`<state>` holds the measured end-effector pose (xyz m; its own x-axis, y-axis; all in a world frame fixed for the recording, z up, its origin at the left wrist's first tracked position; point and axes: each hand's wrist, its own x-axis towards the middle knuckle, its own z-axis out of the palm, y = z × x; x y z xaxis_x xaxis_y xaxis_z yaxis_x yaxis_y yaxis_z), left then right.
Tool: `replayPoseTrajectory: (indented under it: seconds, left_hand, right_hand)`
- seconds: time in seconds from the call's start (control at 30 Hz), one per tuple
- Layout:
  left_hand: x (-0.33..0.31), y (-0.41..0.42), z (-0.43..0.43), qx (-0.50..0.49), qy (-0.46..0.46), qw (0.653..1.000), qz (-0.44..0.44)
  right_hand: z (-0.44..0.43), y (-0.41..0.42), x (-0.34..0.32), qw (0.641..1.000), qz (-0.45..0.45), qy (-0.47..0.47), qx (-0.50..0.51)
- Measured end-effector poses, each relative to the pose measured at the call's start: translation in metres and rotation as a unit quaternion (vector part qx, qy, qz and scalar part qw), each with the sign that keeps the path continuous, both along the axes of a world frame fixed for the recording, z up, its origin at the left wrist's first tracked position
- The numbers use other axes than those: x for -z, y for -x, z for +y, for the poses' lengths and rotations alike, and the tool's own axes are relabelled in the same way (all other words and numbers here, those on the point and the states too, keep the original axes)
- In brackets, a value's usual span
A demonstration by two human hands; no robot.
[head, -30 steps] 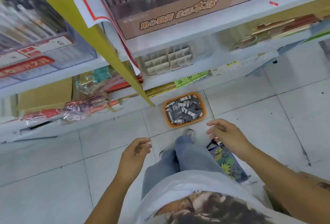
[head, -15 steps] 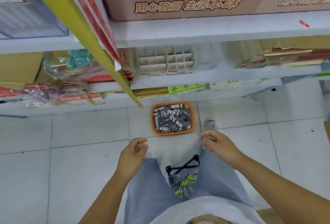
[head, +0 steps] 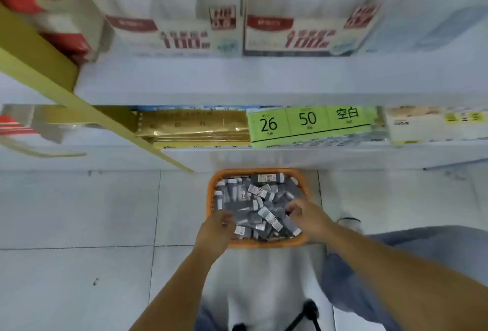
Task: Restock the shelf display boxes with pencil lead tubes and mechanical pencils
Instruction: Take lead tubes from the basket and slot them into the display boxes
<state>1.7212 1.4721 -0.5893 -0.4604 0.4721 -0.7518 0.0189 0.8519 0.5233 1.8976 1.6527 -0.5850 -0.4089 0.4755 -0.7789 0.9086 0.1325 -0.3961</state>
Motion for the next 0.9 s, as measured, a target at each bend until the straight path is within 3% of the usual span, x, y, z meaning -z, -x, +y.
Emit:
replayPoseTrajectory:
  seconds: [0.13, 0.23, 0.43, 0.57, 0.77, 0.9]
  left_hand:
    - [0.102, -0.002, 0.011, 0.115, -0.014, 0.991, 0.071]
    - [0.148, -0.008, 0.014, 0.223, -0.023, 0.960, 0.168]
    - [0.185, -0.017, 0.019, 0.217, -0.063, 0.930, 0.291]
    - [0.185, -0.019, 0.018, 0.187, -0.035, 0.927, 0.322]
    - [0.170, -0.017, 0.022, 0.238, 0.009, 0.936, 0.260]
    - [0.165, -0.014, 0.020, 0.175, -0.002, 0.957, 0.232]
  right_hand:
    - [-0.005, 0.004, 0.097, 0.995, 0.009, -0.051, -0.086]
    - [-0.016, -0.007, 0.146, 0.980, -0.009, -0.118, -0.159]
    - [-0.032, -0.019, 0.190, 0.941, 0.021, -0.291, -0.169]
    - [-0.034, -0.020, 0.191, 0.969, 0.066, -0.218, -0.092]
    - [-0.023, -0.013, 0.181, 0.977, 0.107, -0.162, -0.089]
    - [-0.022, -0.018, 0.177, 0.981, 0.150, -0.118, -0.017]
